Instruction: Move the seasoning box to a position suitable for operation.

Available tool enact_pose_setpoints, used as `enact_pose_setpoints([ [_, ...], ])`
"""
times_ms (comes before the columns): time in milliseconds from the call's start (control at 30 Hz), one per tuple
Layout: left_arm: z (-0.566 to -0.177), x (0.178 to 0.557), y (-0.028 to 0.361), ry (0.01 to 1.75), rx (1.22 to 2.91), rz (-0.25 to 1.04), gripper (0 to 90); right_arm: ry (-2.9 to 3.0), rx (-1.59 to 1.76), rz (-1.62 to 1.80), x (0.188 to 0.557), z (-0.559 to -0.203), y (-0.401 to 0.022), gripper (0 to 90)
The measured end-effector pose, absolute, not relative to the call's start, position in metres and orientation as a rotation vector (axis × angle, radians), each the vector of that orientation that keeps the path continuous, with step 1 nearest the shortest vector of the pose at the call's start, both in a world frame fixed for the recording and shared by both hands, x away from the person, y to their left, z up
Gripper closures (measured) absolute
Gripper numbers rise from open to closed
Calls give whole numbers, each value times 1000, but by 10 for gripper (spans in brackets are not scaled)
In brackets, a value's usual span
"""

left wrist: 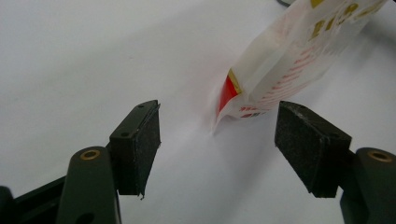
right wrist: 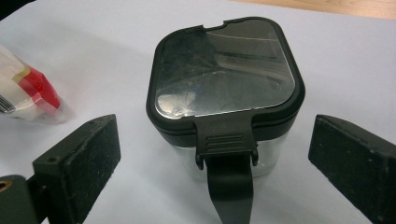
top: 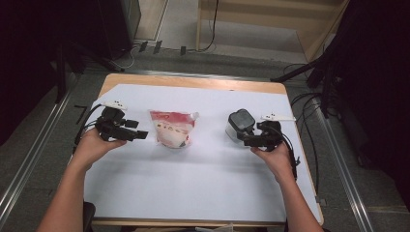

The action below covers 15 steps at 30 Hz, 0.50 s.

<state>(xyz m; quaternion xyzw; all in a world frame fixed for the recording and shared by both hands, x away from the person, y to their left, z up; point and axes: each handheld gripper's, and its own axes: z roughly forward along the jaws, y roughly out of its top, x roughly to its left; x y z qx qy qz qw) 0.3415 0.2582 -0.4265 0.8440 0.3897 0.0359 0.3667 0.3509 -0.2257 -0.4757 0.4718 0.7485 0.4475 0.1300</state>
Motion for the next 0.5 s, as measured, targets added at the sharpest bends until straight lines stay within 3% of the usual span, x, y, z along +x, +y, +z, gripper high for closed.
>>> enact_pose_setpoints([
  [500,-422,338,262,1014,2142,109,334,2131,1381,1277,355,-483,-213,56],
])
